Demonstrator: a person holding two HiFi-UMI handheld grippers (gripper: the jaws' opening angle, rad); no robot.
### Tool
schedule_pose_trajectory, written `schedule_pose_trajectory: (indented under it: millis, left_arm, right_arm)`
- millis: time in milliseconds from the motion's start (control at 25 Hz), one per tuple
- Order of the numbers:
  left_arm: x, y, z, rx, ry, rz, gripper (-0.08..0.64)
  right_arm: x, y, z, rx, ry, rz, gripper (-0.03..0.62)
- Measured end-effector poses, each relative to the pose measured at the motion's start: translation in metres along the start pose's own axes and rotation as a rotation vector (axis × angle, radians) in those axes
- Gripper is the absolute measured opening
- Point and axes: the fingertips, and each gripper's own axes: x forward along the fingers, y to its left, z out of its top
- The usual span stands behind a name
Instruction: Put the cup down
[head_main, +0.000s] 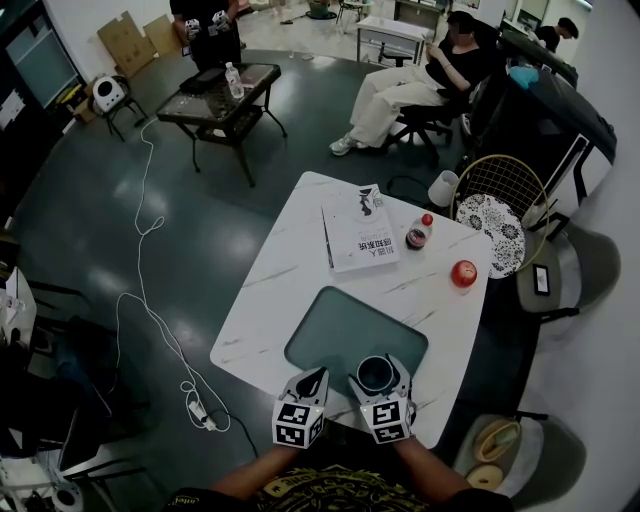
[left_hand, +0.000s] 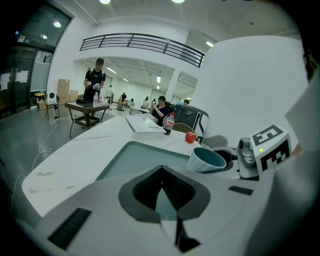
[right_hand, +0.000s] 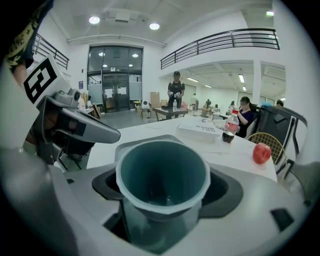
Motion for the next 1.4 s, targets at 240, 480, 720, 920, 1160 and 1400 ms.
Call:
schedule_pose_trajectory:
  millis: [240,480,720,920,1160,1400]
  left_arm:
    - [0.0,-0.001,0.002,0.002,-0.008,-0.006,0.009]
    - [-0.003,-0.002,0.003,0.004,-0.014,-0.014,0.008]
    - [-0.006,-0.005,0.006,0.006,-0.03,-0.022,0.008]
    - [-0.01,-0.007,0.011,0.011,-0.047,-0.026,0.009]
    - [-0.02,-0.011,0.013,0.017,-0.067,-0.034,0.009]
    - [-0.034,-0.015,0.014,0.024,-0.093,-0.045,0.009]
  right_arm:
    - [0.0,0.002,0.001,0.021,0.011,0.025,0.394]
    - [-0.001,0.004,0.005,0.041,0.001,0.039,0.403]
    - [-0.004,0.0,0.012,0.055,-0.022,0.034,0.422]
    - [-0.011,0.001,0.016,0.056,-0.03,0.035,0.422]
    - [-0.025,0.002,0.02,0.059,-0.052,0.006,0.422]
    - [-0.052,-0.003,0.037,0.061,-0.092,-0.069,0.422]
